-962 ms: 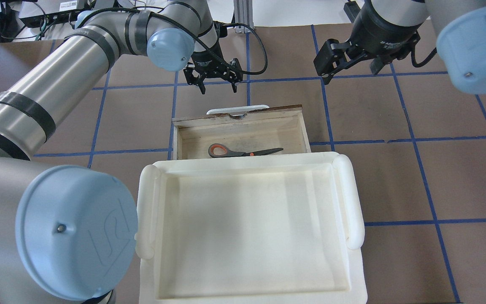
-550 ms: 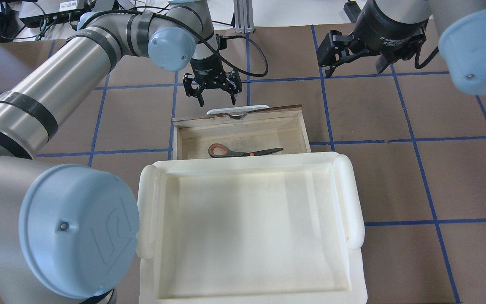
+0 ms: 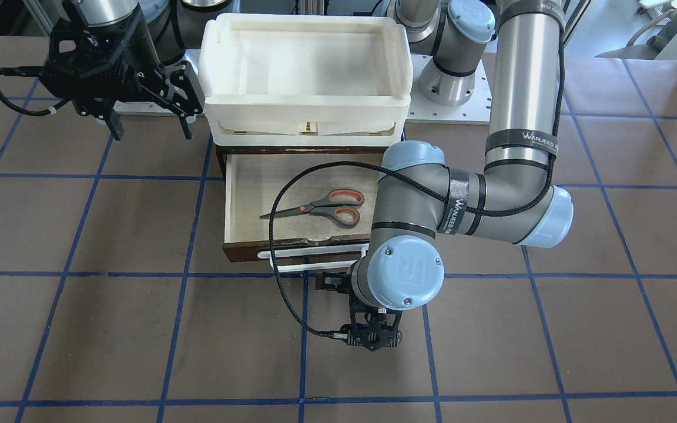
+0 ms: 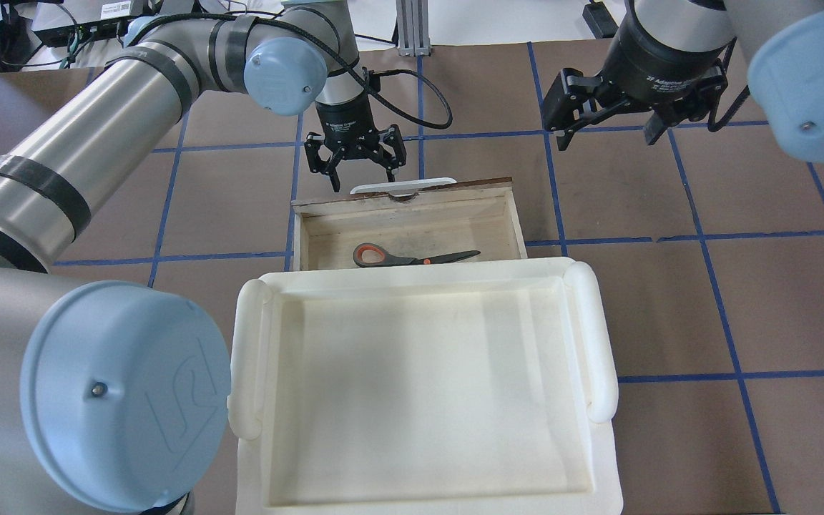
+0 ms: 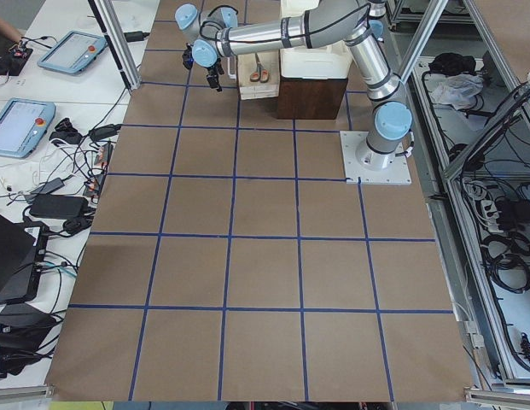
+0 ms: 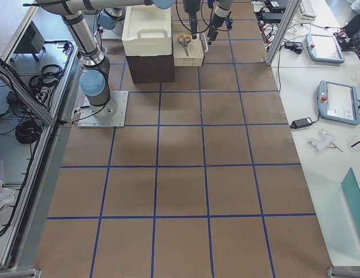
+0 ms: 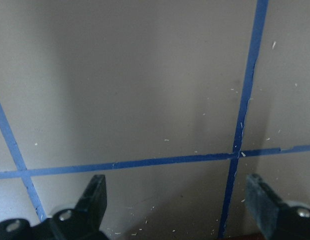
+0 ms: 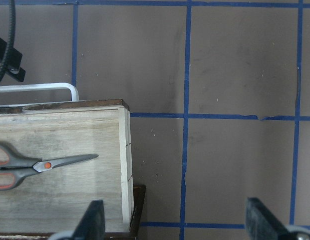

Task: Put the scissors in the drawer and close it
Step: 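Lower the left gripper against the drawer front near the handle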

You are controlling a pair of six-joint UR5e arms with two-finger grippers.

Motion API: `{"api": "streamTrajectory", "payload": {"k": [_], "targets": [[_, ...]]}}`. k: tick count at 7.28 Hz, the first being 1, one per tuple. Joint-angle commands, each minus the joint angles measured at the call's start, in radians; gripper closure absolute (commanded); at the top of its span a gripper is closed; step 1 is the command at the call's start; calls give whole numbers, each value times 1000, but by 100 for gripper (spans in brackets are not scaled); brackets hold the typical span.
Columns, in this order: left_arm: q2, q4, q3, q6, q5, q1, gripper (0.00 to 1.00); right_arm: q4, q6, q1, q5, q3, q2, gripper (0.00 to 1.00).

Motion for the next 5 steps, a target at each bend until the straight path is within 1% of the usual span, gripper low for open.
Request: {"api": "streamTrajectory", "payload": {"k": [1,5], "targets": [[-2,-18,-1,0,-1,-7,0,23,2,0,-11,-1,-7,0],[15,-57,-1,0,-3,-9,0,12,-1,0,4,5,-7,0]]}}
